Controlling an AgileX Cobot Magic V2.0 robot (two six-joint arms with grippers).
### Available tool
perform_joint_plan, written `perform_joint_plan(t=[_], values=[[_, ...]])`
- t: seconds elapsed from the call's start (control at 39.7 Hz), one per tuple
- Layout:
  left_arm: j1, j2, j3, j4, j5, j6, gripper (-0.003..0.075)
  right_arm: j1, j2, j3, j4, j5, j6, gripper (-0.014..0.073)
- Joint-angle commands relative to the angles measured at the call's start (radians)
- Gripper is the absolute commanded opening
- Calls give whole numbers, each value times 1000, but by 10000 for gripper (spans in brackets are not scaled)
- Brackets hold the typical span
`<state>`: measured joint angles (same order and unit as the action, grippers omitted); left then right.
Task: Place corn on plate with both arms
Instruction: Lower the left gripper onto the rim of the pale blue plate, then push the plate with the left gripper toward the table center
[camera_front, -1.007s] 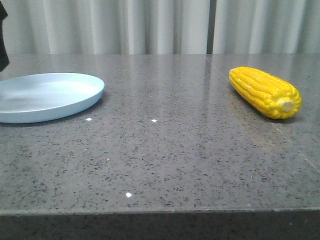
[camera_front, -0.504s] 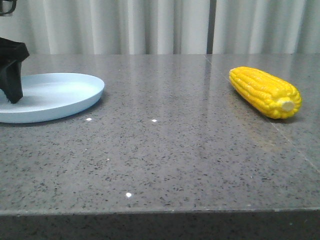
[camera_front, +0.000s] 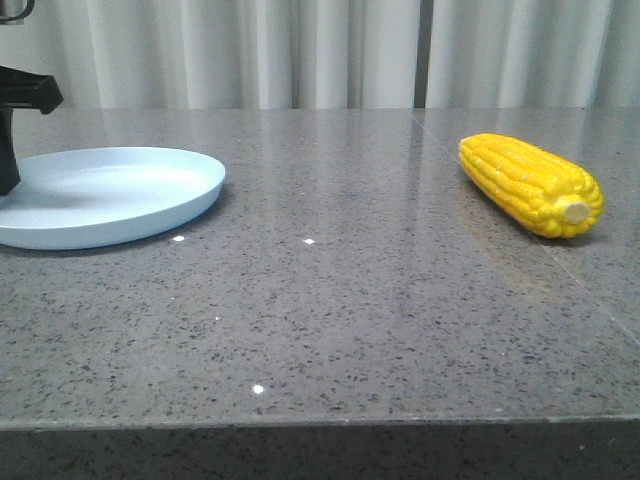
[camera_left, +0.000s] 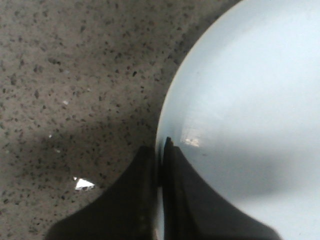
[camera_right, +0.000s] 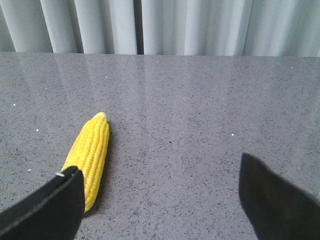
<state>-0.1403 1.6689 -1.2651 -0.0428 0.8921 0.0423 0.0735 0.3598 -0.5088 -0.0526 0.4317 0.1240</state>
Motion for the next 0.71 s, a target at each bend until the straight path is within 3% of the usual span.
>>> perform_joint_plan(t=[0.0,0.28,0.48,0.68], values=[[-6,-54,-23,-66,-10,2,-20,-4,15,-36,-5,-75,-5,645],[-57,-85,-78,-333,22,2,-20,-4,15,-36,-5,-75,-5,645],[-175,-45,-125,-345,-21,-64,-20,-4,15,-36,-5,-75,-5,645],[-202,25,-128,-369,-42,-79,-20,-4,15,-36,-5,-75,-5,645]])
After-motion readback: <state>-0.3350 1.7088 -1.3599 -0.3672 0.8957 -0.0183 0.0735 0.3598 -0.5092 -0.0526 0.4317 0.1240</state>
